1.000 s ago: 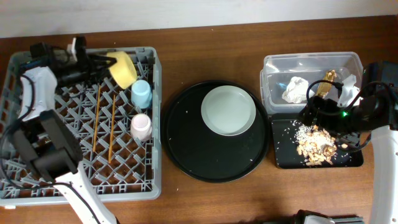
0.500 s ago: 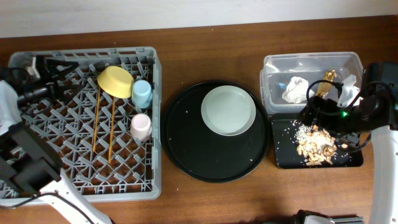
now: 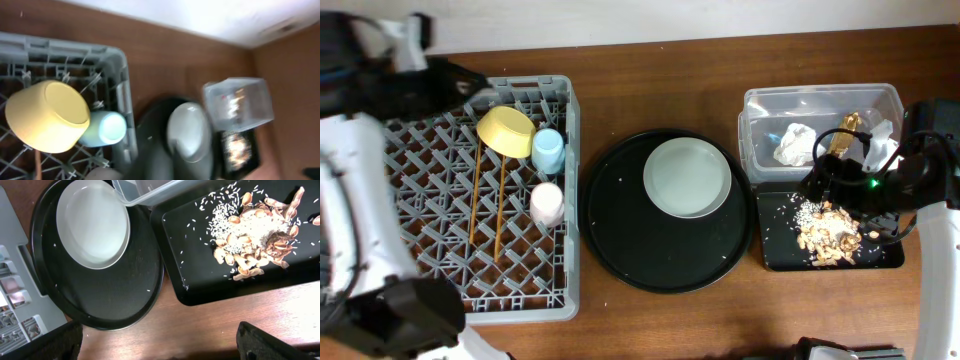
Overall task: Sort waste into correct bins and load items into the dishwasher rack
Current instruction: 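Carry the yellow bowl to the rack's back row and set it down, then release the bowl and move the left gripper to the white plate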
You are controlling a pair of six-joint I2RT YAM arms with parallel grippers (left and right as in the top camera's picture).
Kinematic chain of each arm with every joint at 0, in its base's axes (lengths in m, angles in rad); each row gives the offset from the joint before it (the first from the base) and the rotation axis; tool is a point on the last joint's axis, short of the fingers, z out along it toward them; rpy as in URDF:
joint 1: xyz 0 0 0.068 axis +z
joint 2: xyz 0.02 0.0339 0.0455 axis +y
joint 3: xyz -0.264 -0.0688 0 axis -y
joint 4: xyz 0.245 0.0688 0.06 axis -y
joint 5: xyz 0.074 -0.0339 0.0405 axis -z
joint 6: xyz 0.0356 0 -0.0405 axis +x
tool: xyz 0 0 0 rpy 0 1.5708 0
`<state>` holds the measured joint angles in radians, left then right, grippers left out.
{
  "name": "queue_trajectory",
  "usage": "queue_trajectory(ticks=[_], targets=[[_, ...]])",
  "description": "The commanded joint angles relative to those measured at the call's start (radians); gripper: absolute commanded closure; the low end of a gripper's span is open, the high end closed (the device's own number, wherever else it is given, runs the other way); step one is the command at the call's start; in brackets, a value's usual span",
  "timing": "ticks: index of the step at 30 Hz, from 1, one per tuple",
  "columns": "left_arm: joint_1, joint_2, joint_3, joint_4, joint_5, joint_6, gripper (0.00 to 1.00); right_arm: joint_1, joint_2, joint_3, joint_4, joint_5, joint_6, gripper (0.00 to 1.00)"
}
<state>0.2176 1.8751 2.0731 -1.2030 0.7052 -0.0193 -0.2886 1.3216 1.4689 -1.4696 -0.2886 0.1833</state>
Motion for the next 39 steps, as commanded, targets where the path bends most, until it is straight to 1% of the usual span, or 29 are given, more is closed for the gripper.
queue_trajectory(ticks=[1, 4, 6, 7, 9, 16, 18, 19, 20, 24, 26, 29, 32, 35, 37, 38, 39], targets=[[-0.128, 0.090, -0.010, 0.008, -0.364, -0.029, 0.99, -0.006, 0.001, 0.001, 0.000, 0.010, -0.004, 0.01], [-0.204, 0.155, -0.010, 0.030, -0.513, -0.037, 1.00, -0.006, 0.001, 0.001, 0.000, 0.010, -0.004, 0.01], [-0.237, 0.201, -0.010, 0.042, -0.645, -0.080, 1.00, -0.006, 0.001, 0.001, 0.000, 0.010, -0.004, 0.01], [-0.240, 0.218, -0.010, 0.047, -0.685, -0.094, 1.00, -0.006, 0.001, 0.001, 0.000, 0.010, -0.004, 0.01], [-0.241, 0.248, -0.010, 0.054, -0.711, -0.096, 1.00, -0.006, 0.001, 0.001, 0.000, 0.010, -0.004, 0.01], [-0.234, 0.343, -0.010, 0.050, -0.733, -0.092, 1.00, -0.006, 0.001, 0.001, 0.000, 0.010, -0.004, 0.01], [-0.225, 0.331, 0.000, 0.000, -0.797, -0.116, 1.00, -0.006, 0.001, 0.001, 0.000, 0.010, -0.004, 0.01], [-0.216, 0.316, 0.021, -0.061, -0.851, -0.140, 1.00, -0.006, 0.001, 0.001, 0.000, 0.010, -0.004, 0.01], [-0.211, 0.307, 0.037, -0.100, -0.873, -0.150, 1.00, -0.006, 0.001, 0.001, 0.000, 0.010, -0.004, 0.01], [-0.189, 0.266, 0.132, -0.256, -0.877, -0.153, 1.00, -0.006, 0.001, 0.001, 0.000, 0.010, -0.004, 0.01], [-0.192, 0.217, 0.239, -0.321, -0.800, -0.152, 1.00, -0.006, 0.001, 0.001, 0.000, 0.010, -0.004, 0.01], [-0.222, 0.156, 0.336, -0.348, -0.677, -0.152, 0.99, -0.006, 0.001, 0.001, 0.000, 0.010, -0.004, 0.01], [-0.286, 0.092, 0.374, -0.352, -0.595, -0.152, 0.92, -0.006, 0.001, 0.001, 0.000, 0.010, -0.004, 0.01], [-0.397, 0.044, 0.374, -0.347, -0.588, -0.152, 0.88, -0.006, 0.001, 0.001, 0.000, 0.010, -0.004, 0.01], [-0.476, 0.043, 0.373, -0.348, -0.588, -0.152, 0.69, -0.006, 0.001, 0.001, 0.000, 0.010, -0.004, 0.01], [-0.520, 0.045, 0.367, -0.344, -0.589, -0.152, 0.64, -0.006, 0.001, 0.001, 0.000, 0.010, -0.003, 0.01], [-0.554, 0.048, 0.359, -0.339, -0.588, -0.152, 0.62, -0.006, 0.001, 0.001, 0.000, 0.010, -0.004, 0.01]])
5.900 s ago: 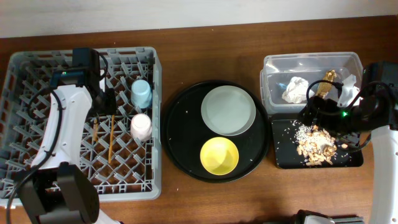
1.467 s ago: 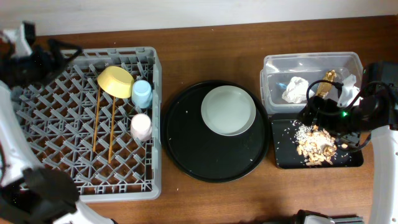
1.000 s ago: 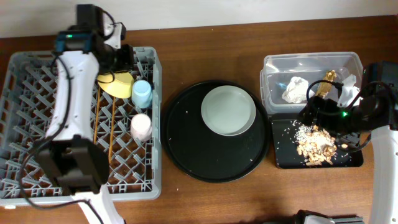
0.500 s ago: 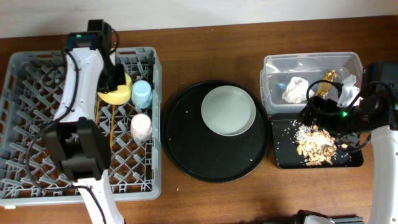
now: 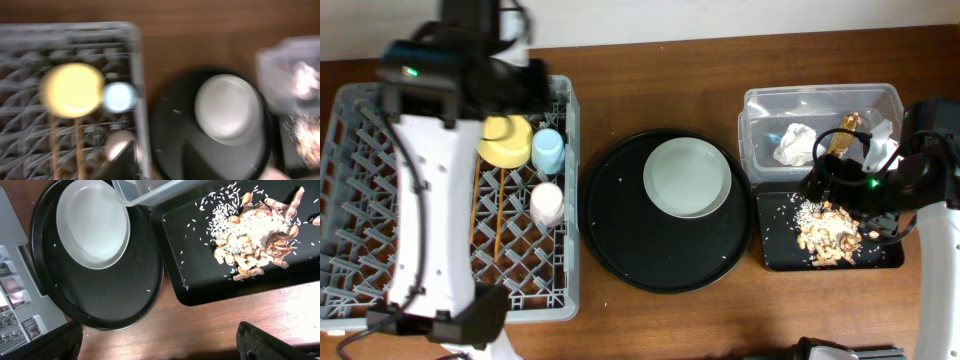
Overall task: Sort waste into correct bins and load items into the dishwasher rack
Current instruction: 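Release the bowl and move the left gripper to the white plate, then grasp the white plate's edge on the tray with the left gripper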
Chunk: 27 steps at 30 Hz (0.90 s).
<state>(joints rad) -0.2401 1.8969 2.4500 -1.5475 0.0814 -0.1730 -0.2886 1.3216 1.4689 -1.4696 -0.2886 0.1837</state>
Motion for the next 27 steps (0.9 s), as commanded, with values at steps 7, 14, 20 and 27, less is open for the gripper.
queue_trajectory(ticks=[7, 14, 20, 27], targets=[[-0.319, 0.112, -0.109, 0.100, 0.027, -0.056, 0.46, -0.006, 0.001, 0.001, 0.000, 0.010, -0.004, 0.01], [-0.421, 0.232, -0.253, 0.196, 0.032, -0.096, 0.44, -0.006, 0.001, 0.001, 0.000, 0.010, -0.004, 0.02], [-0.518, 0.301, -0.370, 0.348, 0.032, -0.096, 0.45, -0.006, 0.001, 0.001, 0.000, 0.010, -0.004, 0.01], [-0.594, 0.333, -0.468, 0.483, 0.008, -0.097, 0.52, -0.006, 0.001, 0.001, 0.000, 0.010, -0.004, 0.01]])
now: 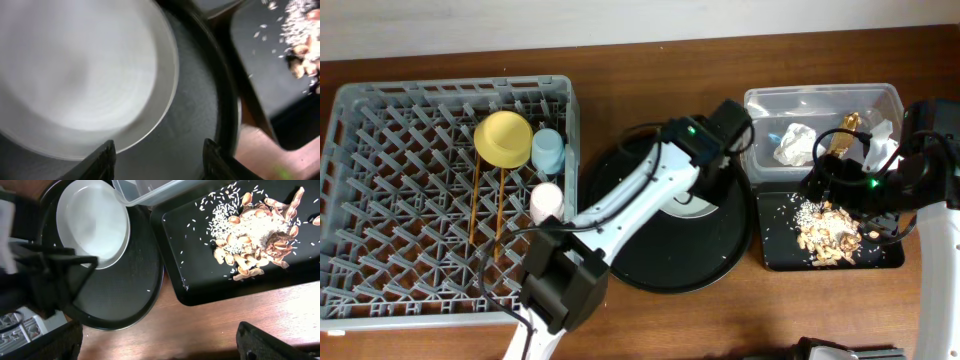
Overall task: Sort waste into correct bins and load items into the dishwasher rack
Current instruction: 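Grasp the white plate's edge on the tray with the left gripper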
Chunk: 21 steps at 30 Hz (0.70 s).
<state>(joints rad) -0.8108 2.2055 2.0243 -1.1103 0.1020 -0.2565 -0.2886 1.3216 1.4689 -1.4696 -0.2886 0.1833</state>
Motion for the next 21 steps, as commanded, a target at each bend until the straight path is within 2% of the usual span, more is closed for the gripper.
queue_trajectory(ticks=[1, 2, 3, 11, 21], targets=[[-0.032, 0.039, -0.067, 0.073, -0.064, -0.013, 0.83, -0.006, 0.001, 0.001, 0.000, 0.010, -0.004, 0.01], [-0.034, 0.050, -0.076, 0.082, -0.087, -0.021, 0.95, -0.006, 0.001, 0.001, 0.000, 0.010, -0.004, 0.01], [-0.033, 0.062, -0.086, 0.086, -0.115, -0.040, 0.99, -0.006, 0.001, 0.001, 0.000, 0.010, -0.004, 0.01], [0.035, 0.169, -0.114, 0.086, -0.163, -0.050, 1.00, -0.006, 0.001, 0.001, 0.000, 0.010, -0.004, 0.01], [0.121, 0.166, -0.114, -0.167, -0.153, -0.038, 1.00, -0.006, 0.001, 0.001, 0.000, 0.010, -0.003, 0.01]])
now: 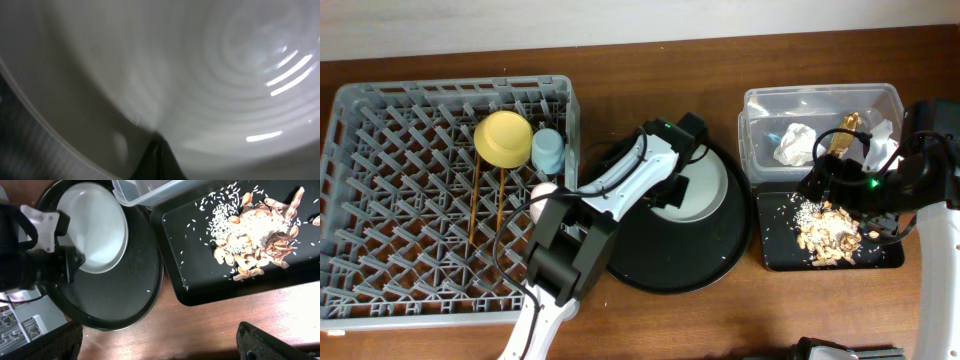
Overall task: Sort waste into correct bins and load items into the dishwasher rack
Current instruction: 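Grasp the white plate's edge on the tray with the left gripper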
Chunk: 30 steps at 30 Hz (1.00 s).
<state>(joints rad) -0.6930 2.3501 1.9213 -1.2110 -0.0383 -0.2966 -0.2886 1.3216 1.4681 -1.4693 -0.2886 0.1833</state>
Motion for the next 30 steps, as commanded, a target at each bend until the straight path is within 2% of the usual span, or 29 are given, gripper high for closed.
queue_trajectory(ticks=[1, 9, 13, 16, 17, 18, 19, 30], targets=[[0.002, 0.021, -0.011, -0.084, -0.017, 0.003, 1.00, -0.006, 0.001, 0.002, 0.000, 0.010, -0.004, 0.01], [0.002, -0.062, -0.007, -0.153, -0.209, -0.033, 1.00, -0.006, 0.001, 0.002, 0.000, 0.010, -0.004, 0.01], [0.002, -0.172, -0.005, -0.145, -0.193, -0.051, 1.00, -0.006, 0.001, 0.002, 0.000, 0.010, -0.004, 0.01], [0.001, -0.264, -0.005, -0.082, -0.050, -0.047, 0.99, -0.006, 0.001, 0.002, 0.000, 0.010, -0.004, 0.01], [0.000, -0.293, -0.005, -0.052, 0.030, -0.047, 0.89, -0.006, 0.001, 0.002, 0.000, 0.010, -0.004, 0.01], [-0.002, -0.309, -0.005, -0.027, 0.087, -0.047, 0.69, -0.006, 0.001, 0.002, 0.000, 0.010, -0.004, 0.01], [-0.008, -0.320, -0.005, 0.008, 0.143, -0.047, 0.56, -0.006, 0.001, 0.002, 0.000, 0.010, -0.003, 0.01], [-0.154, -0.196, -0.010, 0.184, 0.146, -0.048, 0.50, -0.006, 0.001, 0.002, 0.000, 0.010, -0.003, 0.01]])
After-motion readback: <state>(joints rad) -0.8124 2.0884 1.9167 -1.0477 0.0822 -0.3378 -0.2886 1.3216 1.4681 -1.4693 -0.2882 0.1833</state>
